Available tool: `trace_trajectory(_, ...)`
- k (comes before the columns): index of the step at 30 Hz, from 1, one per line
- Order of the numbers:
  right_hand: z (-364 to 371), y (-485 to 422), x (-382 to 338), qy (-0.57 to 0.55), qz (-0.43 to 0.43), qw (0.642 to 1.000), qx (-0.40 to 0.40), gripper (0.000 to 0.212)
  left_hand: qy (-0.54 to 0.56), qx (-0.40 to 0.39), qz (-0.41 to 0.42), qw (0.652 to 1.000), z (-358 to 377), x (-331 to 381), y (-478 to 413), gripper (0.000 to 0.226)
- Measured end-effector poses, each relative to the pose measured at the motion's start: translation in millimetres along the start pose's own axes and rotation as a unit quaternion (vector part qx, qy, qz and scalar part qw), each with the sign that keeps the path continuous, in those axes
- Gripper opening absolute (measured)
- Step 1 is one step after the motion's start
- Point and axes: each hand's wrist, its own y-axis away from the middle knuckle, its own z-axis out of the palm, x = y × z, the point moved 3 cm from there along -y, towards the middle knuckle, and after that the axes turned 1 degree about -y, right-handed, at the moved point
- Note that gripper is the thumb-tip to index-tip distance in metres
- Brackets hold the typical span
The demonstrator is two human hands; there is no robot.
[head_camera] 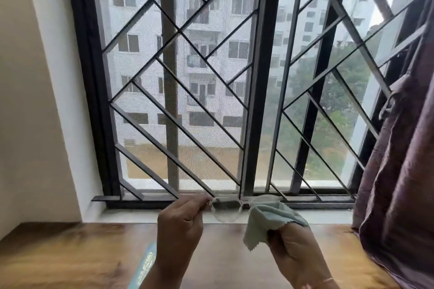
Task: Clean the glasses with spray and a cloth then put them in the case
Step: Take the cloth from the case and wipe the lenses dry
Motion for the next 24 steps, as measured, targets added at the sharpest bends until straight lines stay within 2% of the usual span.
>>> trace_trajectory(4,2.8,0.7,4.7,-0.002,-0.012,0.999,0.035,0.038,-0.013,-0.016,0.018,1.000,1.1,0.7,2.6,0.022)
trace_trajectory(10,7.4,-1.2,-1.2,-0.075,-0.009,0.995,0.065,0.008,-0.010,-0.013,0.008,1.000,-2.2,2.5,-0.2,0.014)
trace_trajectory(13,10.1,-2.5,-7.2,-0.087,0.018,0.996,0.007,0.012,-0.015,-0.009,-0.002,1.000,-3.5,1.6,-3.6,0.022)
trace_trajectory(15,9.5,-3.7,-8.6,-0.090,0.039,0.994,-0.044,0.009,-0.020,-0.004,-0.012,1.000,-3.3,-2.5,-5.7,0.018)
trace_trajectory(16,9.7,-3.4,-10.6,-0.081,0.050,0.993,-0.065,0.003,-0.023,-0.002,-0.017,1.000,-2.8,-4.9,-6.5,0.015)
trace_trajectory(20,3.1,-8.1,-11.3,-0.009,0.045,0.994,-0.099,0.034,-0.023,0.002,-0.019,1.000,-1.7,-8.1,-8.2,0.014)
trace_trajectory(23,9.0,-5.1,-13.9,0.111,-0.005,0.988,-0.107,0.014,-0.018,0.000,-0.015,1.000,-0.6,-6.1,-6.7,0.016)
trace_trajectory(24,8.1,-4.9,-10.6,0.114,-0.014,0.990,-0.085,0.011,-0.017,-0.002,-0.013,1.000,0.1,-5.5,-5.6,0.017)
